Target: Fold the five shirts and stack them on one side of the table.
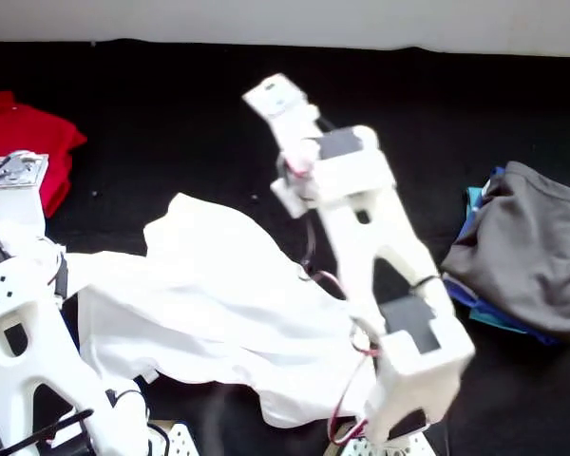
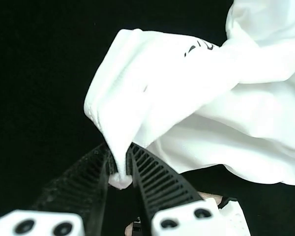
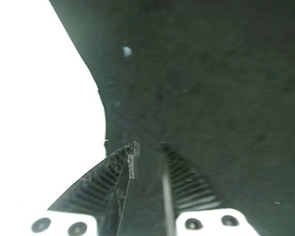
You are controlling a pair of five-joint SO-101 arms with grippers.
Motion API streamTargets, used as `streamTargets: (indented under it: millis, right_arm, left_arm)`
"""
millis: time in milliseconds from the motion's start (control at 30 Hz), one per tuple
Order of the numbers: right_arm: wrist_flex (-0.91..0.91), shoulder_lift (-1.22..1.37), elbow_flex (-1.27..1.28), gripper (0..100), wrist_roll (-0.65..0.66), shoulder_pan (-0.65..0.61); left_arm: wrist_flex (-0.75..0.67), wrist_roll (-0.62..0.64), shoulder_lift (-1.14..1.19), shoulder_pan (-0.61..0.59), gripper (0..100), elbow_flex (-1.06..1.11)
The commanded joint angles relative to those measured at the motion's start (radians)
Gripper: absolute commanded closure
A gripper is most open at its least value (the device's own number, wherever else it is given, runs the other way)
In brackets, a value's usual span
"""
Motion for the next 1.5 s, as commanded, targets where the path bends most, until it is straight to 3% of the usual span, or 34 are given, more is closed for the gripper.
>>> streamTargets:
  millis: [0, 300, 533, 633, 767, 1033, 1167, 1333, 1467]
  right_arm:
    - [0.140, 0.148, -0.297, 79.8, -0.087, -0.070]
    - [0.292, 0.504, -0.800, 79.2, -0.112, -0.211]
    - [0.352, 0.707, -0.932, 79.3, -0.112, -0.260]
    - [0.383, 0.762, -0.937, 81.7, -0.106, -0.236]
    - [0.423, 0.777, -0.929, 99.8, -0.104, -0.165]
    - [0.423, 0.682, -0.776, 99.1, -0.040, 0.033]
    - [0.423, 0.602, -0.704, 94.9, 0.018, 0.036]
    - [0.398, 0.493, -0.699, 71.4, 0.017, -0.019]
    - [0.285, 0.473, -0.699, 71.3, 0.020, -0.062]
  left_arm:
    - [0.041, -0.011, -0.028, -0.013, 99, -0.004]
    - [0.074, -0.005, -0.028, -0.013, 99, -0.002]
    - [0.074, -0.005, -0.028, -0.013, 99, -0.002]
    - [0.074, -0.005, -0.028, -0.013, 99, -0.005]
    - [0.068, -0.005, -0.030, -0.012, 99, -0.008]
    - [0.051, -0.005, -0.024, 0.039, 99, -0.008]
    - [0.054, -0.005, -0.022, 0.088, 99, -0.004]
    - [0.054, -0.005, -0.022, 0.120, 99, -0.002]
    - [0.057, -0.005, -0.022, 0.120, 99, -0.002]
